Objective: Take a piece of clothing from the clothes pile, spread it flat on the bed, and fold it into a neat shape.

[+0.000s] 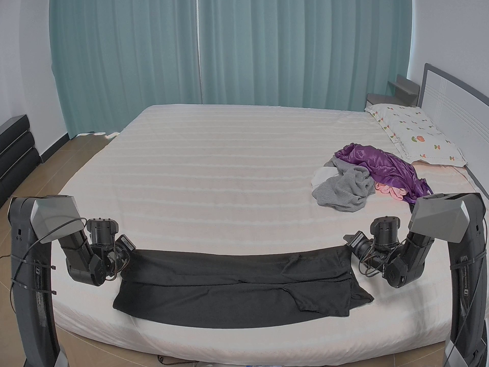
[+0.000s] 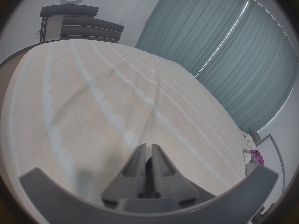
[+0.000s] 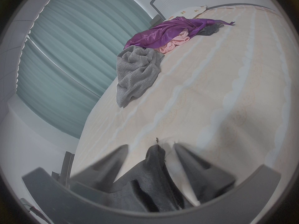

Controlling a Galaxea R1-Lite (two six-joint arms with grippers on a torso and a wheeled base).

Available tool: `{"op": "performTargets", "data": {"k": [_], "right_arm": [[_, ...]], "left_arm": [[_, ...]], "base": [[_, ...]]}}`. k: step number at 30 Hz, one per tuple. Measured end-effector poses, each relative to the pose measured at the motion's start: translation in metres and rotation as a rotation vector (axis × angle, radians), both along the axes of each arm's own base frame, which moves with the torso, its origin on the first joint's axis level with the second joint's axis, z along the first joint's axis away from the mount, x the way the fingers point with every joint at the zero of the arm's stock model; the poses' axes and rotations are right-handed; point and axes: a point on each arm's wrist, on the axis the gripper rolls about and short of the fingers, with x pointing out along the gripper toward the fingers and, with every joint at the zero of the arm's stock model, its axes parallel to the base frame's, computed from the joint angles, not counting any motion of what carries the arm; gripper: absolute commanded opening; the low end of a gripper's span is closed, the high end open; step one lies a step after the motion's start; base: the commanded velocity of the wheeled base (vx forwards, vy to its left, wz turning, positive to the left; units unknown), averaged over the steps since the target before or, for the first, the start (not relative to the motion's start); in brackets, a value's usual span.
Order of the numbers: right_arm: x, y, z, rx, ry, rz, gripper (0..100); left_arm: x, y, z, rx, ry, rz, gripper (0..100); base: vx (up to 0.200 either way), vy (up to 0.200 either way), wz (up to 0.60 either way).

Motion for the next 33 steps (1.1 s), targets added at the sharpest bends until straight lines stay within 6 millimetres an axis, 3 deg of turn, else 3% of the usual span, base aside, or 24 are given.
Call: {"op": "performTargets", "data": {"k": [9, 17, 23, 32, 33], "right_arm": [[-0.009, 0.0, 0.023, -0.068, -0.072, 0.117, 100], [-0.019, 0.022, 0.041, -0.133, -0.044, 0.299, 100], [-0.013, 0.036, 0.039, -0.159, 0.002, 0.367, 100], [-0.003, 0.04, 0.023, -0.186, 0.049, 0.394, 100], [-0.003, 0.04, 0.021, -0.192, 0.053, 0.396, 0]], "left_arm": [[-0.002, 0.0, 0.003, -0.041, -0.008, 0.009, 100], [-0.006, 0.011, 0.018, -0.143, -0.044, 0.017, 100], [-0.007, 0.017, 0.022, -0.147, -0.055, 0.028, 100], [-0.007, 0.018, 0.023, -0.147, -0.057, 0.032, 100], [-0.007, 0.018, 0.023, -0.146, -0.057, 0.033, 100]], "base": [[0.0, 0.0, 0.0], [0.0, 0.0, 0.0], [0.0, 0.0, 0.0], [0.0, 0.0, 0.0], [0.0, 0.0, 0.0]]}}
